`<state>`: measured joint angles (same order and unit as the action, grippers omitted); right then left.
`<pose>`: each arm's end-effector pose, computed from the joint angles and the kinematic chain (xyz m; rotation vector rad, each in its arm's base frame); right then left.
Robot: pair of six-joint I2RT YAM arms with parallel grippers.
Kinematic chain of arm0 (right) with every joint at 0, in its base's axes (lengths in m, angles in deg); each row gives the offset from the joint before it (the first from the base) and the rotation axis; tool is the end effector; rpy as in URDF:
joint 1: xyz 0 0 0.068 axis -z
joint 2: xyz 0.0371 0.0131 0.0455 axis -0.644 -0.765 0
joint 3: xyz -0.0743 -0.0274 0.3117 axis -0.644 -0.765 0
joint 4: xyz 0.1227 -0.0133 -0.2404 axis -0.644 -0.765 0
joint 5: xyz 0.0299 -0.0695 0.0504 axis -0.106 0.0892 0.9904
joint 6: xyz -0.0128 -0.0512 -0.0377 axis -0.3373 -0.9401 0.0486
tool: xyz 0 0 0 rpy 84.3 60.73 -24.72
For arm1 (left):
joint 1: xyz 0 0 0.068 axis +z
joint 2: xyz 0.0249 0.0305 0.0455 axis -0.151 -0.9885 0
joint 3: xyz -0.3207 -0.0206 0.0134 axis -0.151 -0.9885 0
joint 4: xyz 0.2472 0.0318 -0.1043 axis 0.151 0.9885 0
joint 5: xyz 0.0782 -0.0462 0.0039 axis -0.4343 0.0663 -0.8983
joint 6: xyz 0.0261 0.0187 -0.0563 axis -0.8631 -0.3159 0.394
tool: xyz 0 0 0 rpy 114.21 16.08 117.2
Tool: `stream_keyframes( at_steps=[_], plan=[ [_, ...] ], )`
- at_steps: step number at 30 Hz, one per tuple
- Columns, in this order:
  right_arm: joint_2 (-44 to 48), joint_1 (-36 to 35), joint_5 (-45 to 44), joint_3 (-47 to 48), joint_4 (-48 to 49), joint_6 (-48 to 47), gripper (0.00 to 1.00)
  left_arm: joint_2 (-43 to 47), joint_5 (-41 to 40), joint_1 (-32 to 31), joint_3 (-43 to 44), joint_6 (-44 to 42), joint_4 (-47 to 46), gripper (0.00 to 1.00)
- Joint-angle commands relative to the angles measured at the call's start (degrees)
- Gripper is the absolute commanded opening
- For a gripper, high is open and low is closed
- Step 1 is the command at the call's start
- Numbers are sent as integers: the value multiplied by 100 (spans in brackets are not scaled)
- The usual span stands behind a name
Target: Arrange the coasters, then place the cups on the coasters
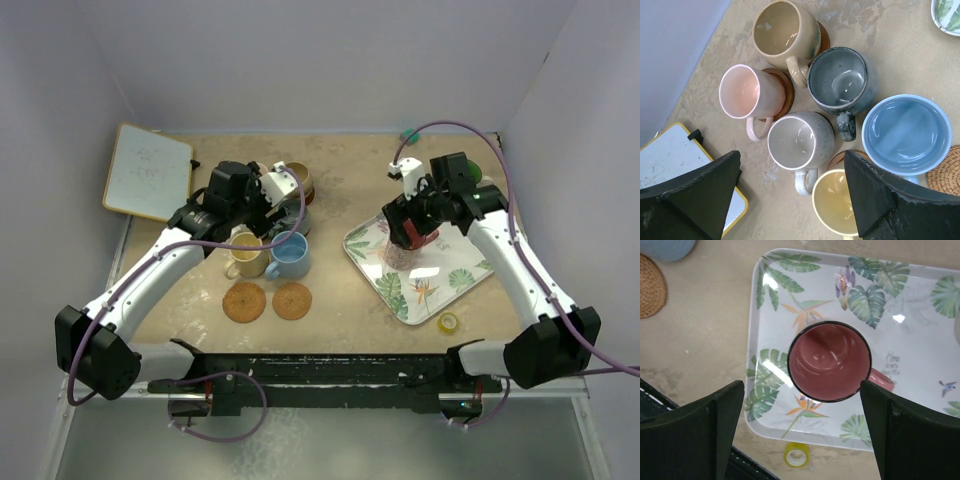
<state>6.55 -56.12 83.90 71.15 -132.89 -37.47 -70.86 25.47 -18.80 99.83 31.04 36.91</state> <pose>0.2711 0.0910 0.3773 -0.7656 2.2561 0.3032 0.2604 -0.1346 0.3696 1.0206 1.9087 0.0324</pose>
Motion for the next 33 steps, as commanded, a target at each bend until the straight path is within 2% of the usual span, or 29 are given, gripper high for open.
stream_keyframes(
  at_steps=[1, 7, 17, 33],
  plan=[
    [-47, 275, -195, 31, -94, -730, 100, 134, 136, 32, 274, 177, -97, 82],
    [-627, 1062, 565, 434, -799, -2069, 100, 181, 246, 33, 329, 214, 30, 83],
    [-1369, 1463, 1411, 818, -1804, -3437, 100, 159, 264, 33, 408, 250, 106, 84],
    [-1895, 1487, 1269, 1136, -2104, -4124, 100, 52, 264, 33, 468, 236, 134, 84]
  ],
)
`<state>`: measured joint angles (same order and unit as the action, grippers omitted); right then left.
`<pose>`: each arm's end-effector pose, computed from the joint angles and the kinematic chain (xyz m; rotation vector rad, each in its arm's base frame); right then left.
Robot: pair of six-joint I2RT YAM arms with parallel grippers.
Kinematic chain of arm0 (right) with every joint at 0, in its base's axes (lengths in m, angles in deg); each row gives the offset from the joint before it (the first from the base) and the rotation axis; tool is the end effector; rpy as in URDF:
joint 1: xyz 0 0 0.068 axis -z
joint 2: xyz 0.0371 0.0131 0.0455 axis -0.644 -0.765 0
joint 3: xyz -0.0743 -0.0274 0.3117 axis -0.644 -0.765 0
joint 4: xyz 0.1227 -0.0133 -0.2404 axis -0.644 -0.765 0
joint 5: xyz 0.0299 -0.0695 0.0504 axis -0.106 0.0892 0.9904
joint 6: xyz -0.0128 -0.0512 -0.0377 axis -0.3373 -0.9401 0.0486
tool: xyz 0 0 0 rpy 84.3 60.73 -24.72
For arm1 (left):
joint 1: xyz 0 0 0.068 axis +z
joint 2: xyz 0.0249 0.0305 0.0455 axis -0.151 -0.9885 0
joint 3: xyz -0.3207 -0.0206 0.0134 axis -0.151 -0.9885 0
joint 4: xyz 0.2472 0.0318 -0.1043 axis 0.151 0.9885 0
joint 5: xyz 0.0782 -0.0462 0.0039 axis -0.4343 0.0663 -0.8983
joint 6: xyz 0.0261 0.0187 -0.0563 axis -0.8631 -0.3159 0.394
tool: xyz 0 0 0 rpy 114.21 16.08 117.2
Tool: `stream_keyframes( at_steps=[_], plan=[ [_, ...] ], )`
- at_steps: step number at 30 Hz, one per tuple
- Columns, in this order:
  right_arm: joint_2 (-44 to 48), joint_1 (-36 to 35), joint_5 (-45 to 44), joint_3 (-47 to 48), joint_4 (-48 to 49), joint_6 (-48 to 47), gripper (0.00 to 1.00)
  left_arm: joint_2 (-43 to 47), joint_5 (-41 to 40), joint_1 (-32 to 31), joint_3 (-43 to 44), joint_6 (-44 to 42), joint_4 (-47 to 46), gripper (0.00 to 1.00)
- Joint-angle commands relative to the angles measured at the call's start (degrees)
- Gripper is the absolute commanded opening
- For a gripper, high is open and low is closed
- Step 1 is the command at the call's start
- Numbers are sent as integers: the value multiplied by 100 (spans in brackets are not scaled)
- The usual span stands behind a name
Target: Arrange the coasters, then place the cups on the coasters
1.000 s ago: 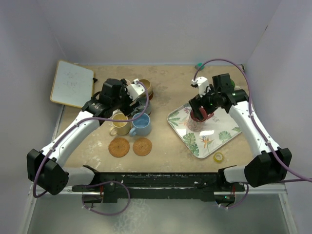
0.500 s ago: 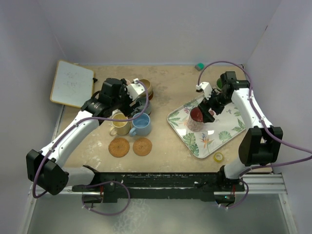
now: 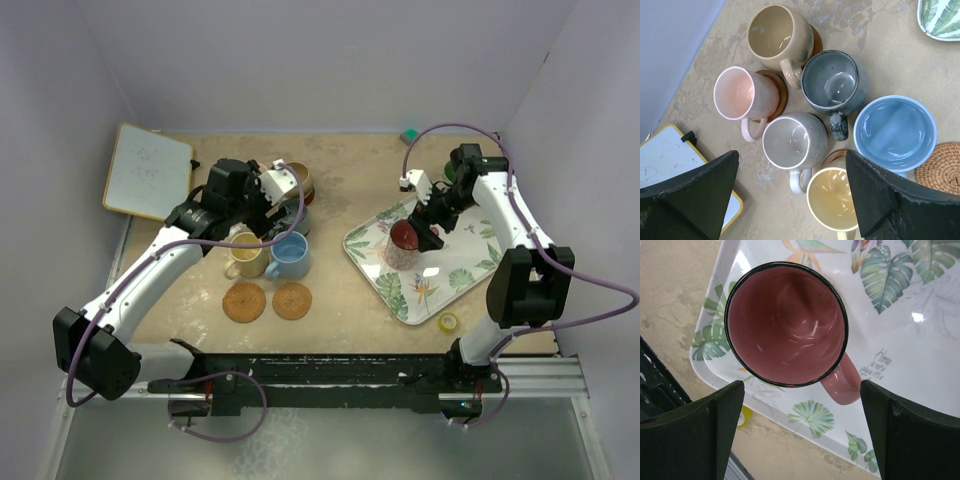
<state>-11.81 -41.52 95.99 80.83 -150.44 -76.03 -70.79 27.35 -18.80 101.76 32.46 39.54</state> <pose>0.3398 0.0311 0.3219 -1.3220 2.3040 0.3881 0.2577 -0.1351 0.3774 1.0185 1.9220 -0.0175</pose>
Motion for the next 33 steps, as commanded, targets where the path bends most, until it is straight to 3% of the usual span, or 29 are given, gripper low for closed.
stream_keyframes(
  at_steps=[1, 8, 15, 25, 33],
  plan=[
    [-66, 21, 62, 142, -339, -280, 100, 39, 76, 33, 272, 90, -129, 84],
    [7, 25, 64, -29, -394, -231, 96, -25, 137, 33, 328, 184, -173, 84],
    [575, 20, 99, -780, -76, 109, 90, -400, 511, 19, 654, 635, -268, 84],
    [1737, -42, 819, -1855, 76, 624, 87, -1266, 787, -185, 1074, 2340, -724, 83],
    [2132, -365, 1304, -2322, 84, 638, 87, -2373, 1232, -997, 1799, 3259, -805, 82]
  ],
)
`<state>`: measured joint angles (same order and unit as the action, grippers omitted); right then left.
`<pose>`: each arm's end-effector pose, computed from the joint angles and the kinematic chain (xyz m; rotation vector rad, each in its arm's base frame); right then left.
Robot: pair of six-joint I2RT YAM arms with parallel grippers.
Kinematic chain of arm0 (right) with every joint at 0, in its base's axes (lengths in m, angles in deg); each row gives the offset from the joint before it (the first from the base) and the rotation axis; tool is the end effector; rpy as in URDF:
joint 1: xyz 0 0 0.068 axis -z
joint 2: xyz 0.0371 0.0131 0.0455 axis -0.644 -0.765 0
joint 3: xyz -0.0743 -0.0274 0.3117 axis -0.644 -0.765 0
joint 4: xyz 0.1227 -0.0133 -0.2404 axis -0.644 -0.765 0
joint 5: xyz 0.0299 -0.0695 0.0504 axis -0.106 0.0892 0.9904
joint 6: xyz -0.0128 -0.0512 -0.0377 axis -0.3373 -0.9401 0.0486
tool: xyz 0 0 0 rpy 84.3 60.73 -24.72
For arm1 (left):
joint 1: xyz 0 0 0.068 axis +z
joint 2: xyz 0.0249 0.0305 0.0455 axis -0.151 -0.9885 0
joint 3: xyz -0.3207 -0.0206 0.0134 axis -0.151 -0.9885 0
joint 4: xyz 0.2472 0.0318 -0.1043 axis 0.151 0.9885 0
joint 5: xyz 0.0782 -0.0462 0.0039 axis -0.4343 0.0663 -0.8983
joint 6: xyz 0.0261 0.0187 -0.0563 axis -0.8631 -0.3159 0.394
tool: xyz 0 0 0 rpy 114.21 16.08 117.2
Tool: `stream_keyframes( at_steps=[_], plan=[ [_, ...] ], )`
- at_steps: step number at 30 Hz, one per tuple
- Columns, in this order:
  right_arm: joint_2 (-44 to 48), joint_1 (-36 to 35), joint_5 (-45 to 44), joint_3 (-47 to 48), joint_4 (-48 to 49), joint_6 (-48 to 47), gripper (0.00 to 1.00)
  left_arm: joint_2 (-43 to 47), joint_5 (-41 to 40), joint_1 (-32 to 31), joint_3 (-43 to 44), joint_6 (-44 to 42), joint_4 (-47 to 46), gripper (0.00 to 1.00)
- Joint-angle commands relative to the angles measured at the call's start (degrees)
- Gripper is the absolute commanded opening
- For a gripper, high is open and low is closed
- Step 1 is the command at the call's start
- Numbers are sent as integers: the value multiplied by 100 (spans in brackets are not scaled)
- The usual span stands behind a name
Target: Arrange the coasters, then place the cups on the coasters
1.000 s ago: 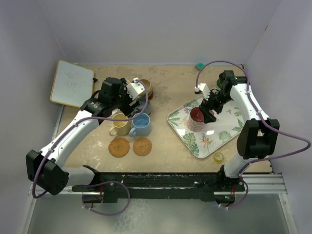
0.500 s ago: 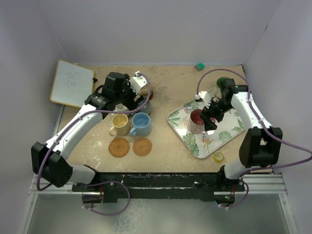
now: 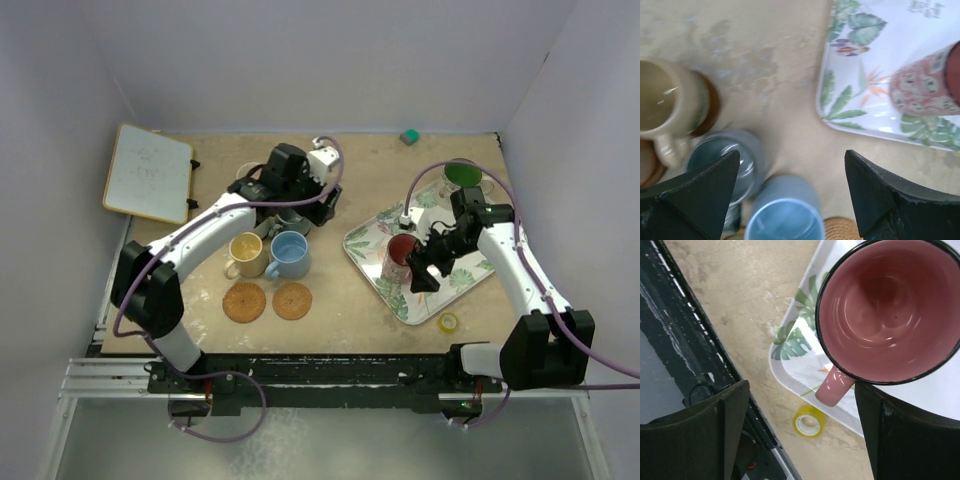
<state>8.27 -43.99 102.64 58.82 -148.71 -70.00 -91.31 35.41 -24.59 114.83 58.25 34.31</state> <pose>0.2280 0.0433 0.3054 -1.2467 2.2910 0.5771 0.3310 -0.2267 0.3527 0.7656 2.1120 -0.4755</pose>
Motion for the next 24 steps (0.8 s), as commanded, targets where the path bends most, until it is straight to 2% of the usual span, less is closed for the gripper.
stream_keyframes(
  at_steps=[1, 5, 9, 17, 24],
  plan=[
    [133, -119, 736, -126, -152, -8, 87, -461, 493, -505, 581, 754, -291, 82],
    [374, -111, 1133, -138, -398, 62, 86, -888, 907, -704, 869, 1236, -424, 82],
    [836, -102, 976, -220, 100, 681, 85, -1165, 1197, -875, 1057, 1544, -529, 82],
    [1691, 5, -444, -245, 1508, 2334, 85, -1502, 1081, -1337, 1329, 1861, -754, 82],
    [2167, 115, -1541, -66, 2108, 3532, 85, -2037, 753, -1647, 1864, 2119, -436, 74]
  ],
)
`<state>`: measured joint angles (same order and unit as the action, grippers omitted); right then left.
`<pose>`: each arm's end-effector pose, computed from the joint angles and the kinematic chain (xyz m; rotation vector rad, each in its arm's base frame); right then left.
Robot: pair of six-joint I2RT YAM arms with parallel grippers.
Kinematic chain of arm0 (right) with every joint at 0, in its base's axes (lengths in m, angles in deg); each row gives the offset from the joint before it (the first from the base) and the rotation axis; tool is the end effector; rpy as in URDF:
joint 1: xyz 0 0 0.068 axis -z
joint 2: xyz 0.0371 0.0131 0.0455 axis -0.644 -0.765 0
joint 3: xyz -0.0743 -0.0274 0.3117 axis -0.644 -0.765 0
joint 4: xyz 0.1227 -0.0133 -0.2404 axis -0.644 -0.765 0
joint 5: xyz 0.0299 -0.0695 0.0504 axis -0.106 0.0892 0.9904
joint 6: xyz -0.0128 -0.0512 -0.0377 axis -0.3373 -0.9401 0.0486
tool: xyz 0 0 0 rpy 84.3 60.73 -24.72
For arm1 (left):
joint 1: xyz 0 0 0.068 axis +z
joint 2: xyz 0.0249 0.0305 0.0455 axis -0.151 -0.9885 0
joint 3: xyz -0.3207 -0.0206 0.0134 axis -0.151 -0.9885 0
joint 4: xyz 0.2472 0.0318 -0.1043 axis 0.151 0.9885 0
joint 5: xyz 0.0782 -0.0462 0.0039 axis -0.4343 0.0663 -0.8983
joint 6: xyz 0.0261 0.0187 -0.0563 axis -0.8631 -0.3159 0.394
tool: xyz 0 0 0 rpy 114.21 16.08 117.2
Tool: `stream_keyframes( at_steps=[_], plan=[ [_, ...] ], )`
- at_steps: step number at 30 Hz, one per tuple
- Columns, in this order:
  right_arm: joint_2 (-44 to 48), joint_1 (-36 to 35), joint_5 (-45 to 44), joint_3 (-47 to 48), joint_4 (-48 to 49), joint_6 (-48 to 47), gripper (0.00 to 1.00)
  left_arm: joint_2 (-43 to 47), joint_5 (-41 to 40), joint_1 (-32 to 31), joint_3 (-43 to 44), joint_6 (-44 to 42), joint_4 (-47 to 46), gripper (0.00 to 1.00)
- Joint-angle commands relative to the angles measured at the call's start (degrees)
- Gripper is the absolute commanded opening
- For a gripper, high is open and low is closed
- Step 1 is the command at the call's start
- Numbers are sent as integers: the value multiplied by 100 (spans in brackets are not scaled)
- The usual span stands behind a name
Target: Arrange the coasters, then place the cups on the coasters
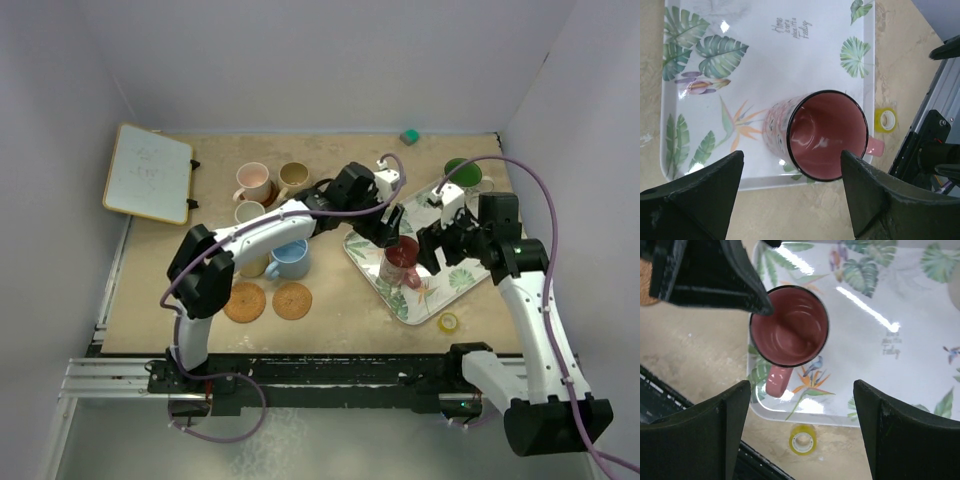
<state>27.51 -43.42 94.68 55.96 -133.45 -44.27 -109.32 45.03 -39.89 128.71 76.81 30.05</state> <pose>0.1791 0.0320 0.3661 -0.7162 2.1235 0.3257 0.3153 -0.3818 0.3136 0.8343 2.2029 -0.9607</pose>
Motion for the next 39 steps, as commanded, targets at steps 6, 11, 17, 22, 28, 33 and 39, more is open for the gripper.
stream_keyframes(
  at_steps=[6, 11, 17, 22, 28, 33, 39],
  plan=[
    [622, 154, -1367, 22, 1070, 1361, 86, -631, -587, -305, 900, 295, 326, 63],
    [722, 216, -1407, -62, 1118, 1364, 86, -877, -809, -440, 1143, 197, 537, 52],
    [895, 278, -1414, -78, 1173, 1345, 86, -1124, -975, -597, 1337, 65, 723, 41],
    [997, 333, -1397, -234, 1196, 1345, 86, -1219, -1074, -634, 1376, -9, 767, 36],
    [1006, 355, -1387, -240, 1188, 1327, 86, -1336, -1170, -695, 1489, -192, 851, 27],
    [1007, 365, -1392, -245, 1199, 1323, 86, -1358, -1208, -700, 1562, -362, 906, 17],
    [1025, 368, -1450, -232, 1198, 1318, 86, -1278, -1200, -706, 1604, -709, 954, 6]
  ],
)
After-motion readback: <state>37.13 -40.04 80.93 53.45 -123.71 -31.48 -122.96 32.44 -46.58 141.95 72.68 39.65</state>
